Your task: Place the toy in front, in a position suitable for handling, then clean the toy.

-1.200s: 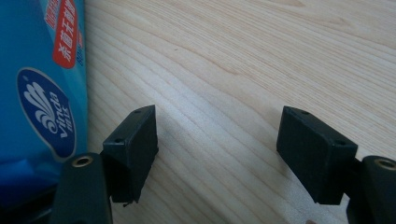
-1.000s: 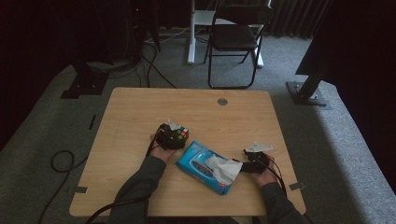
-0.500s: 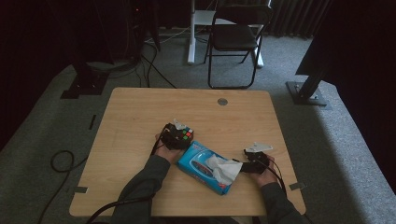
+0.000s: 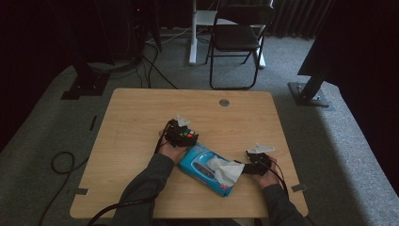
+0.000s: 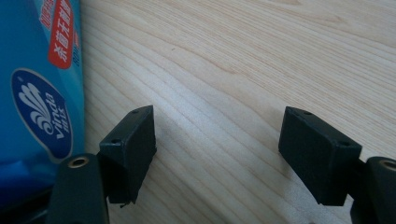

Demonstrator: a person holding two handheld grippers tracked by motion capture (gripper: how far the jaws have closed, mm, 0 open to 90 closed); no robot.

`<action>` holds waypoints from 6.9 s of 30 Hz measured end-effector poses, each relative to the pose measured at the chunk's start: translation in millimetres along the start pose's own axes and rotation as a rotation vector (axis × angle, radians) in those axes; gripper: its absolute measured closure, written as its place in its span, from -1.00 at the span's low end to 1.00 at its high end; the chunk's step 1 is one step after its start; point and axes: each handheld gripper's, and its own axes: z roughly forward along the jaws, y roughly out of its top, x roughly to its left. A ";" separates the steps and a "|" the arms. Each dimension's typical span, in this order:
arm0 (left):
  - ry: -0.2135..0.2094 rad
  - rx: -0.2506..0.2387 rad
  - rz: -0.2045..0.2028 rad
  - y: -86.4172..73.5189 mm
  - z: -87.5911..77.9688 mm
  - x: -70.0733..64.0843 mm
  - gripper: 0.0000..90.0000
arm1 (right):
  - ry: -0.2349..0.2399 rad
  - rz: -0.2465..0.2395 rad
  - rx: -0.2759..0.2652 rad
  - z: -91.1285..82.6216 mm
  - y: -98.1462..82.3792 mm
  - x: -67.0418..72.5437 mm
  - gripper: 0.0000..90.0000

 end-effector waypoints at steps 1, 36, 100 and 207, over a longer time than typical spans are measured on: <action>0.000 0.008 0.013 1.3 2.2 -2.9 -0.46 | 0.000 0.001 0.001 0.0 0.0 0.1 -0.41; 0.043 -0.001 0.080 -45.3 -41.9 -21.5 -0.19 | 0.037 -0.023 0.028 2.6 10.0 21.0 0.08; -0.384 -0.161 0.183 16.0 -84.1 -58.1 -0.35 | -0.015 0.015 0.011 3.1 4.1 6.4 -0.42; -0.167 -0.276 0.056 -17.4 -103.4 44.5 0.97 | 0.033 -0.065 0.065 11.9 22.7 8.1 -0.35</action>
